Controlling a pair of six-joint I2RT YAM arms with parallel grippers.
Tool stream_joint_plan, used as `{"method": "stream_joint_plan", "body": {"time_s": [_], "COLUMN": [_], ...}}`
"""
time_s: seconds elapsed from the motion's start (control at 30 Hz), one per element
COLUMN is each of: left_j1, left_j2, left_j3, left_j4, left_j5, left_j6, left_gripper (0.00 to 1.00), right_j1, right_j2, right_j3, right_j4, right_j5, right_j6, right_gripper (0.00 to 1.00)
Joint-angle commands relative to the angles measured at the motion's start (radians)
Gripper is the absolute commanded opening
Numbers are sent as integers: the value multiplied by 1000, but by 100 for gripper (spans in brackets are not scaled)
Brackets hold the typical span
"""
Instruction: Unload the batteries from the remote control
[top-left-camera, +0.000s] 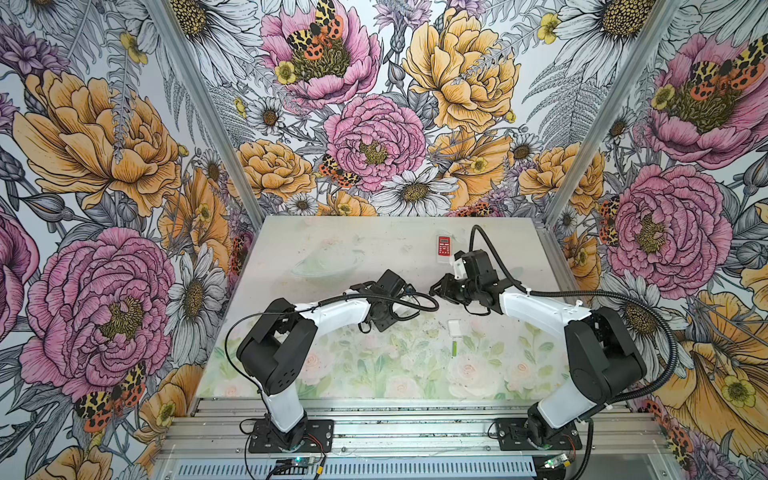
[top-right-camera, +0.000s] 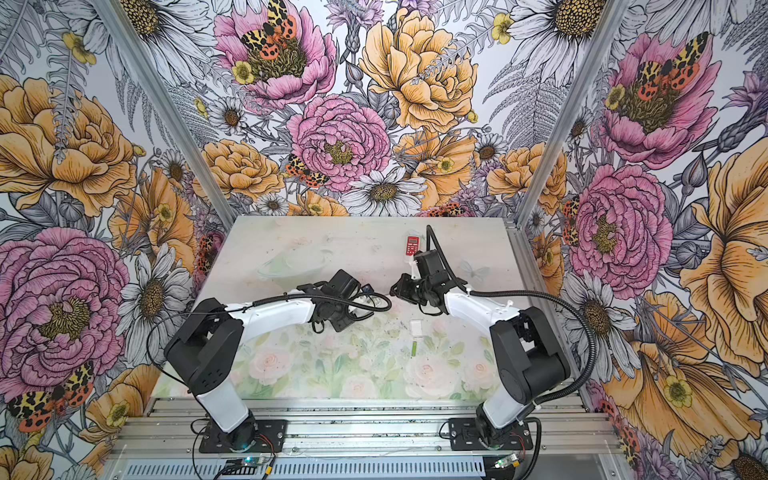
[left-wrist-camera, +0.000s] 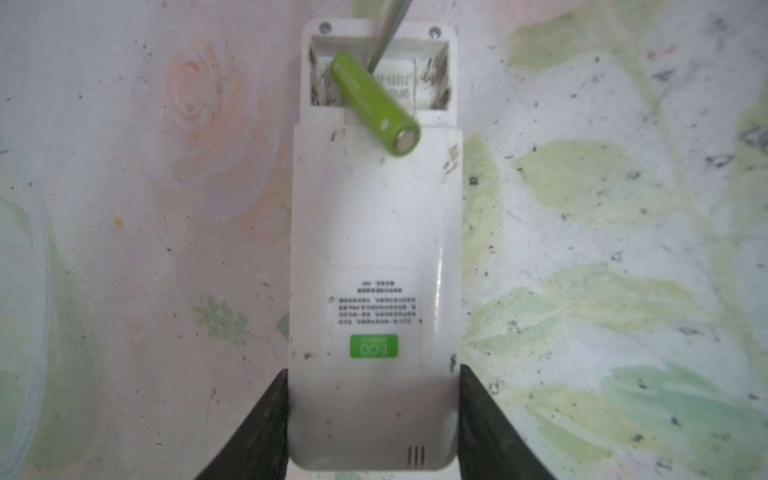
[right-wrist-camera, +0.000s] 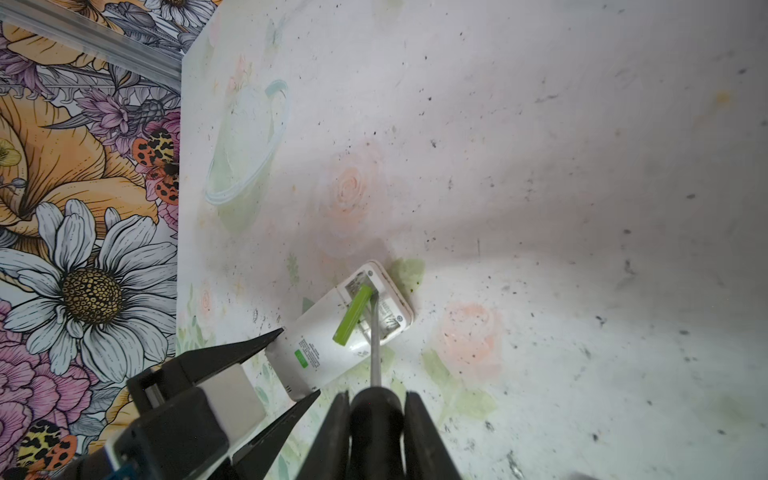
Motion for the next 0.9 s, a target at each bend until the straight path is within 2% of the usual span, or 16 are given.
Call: {"method": "stream_joint_plan", "body": {"time_s": [0.0,0.13,0.23,0.4,0.57,0.6,0.73,0.77,0.83,0.87], "left_j1": [-23,-24,-22,-20,-9,1,23,22,21,21], "left_j2": [-29,-20,-15,-2,24,32,42,36,24,21], "left_j3": [0,4,8,11,17,24,35,32,25,30], "left_j4": [67,63,60,62,59,48,2,-1,1,0], "left_j5": [50,47,48,35,10,14,52,60,81,84], "left_j6": [29,18,16,12,8,3,-10,-12,-27,-36], "left_gripper": [0,0,0,0,0,0,0,15,53,65], "right_j1": [-4,-5,-1,0,-2,-3,-12,-15,-25,-31], "right_j2": [-23,-73,-109,-107,-130,-142,-248,-271,-302,-305], "right_j3": [-28,-31,-48,-69,-66,-70,-118,-126,-145,-155], "right_j4": [22,15,-5,-21,-51,-55,-54,-55,-33,-15], "right_j5": [-49,-32,25,18,64,90,315,363,421,432], "right_j6": [21,34,34,30,11,13,32,33,37,39], "right_gripper": [0,0,0,0,0,0,0,0,0,0]}}
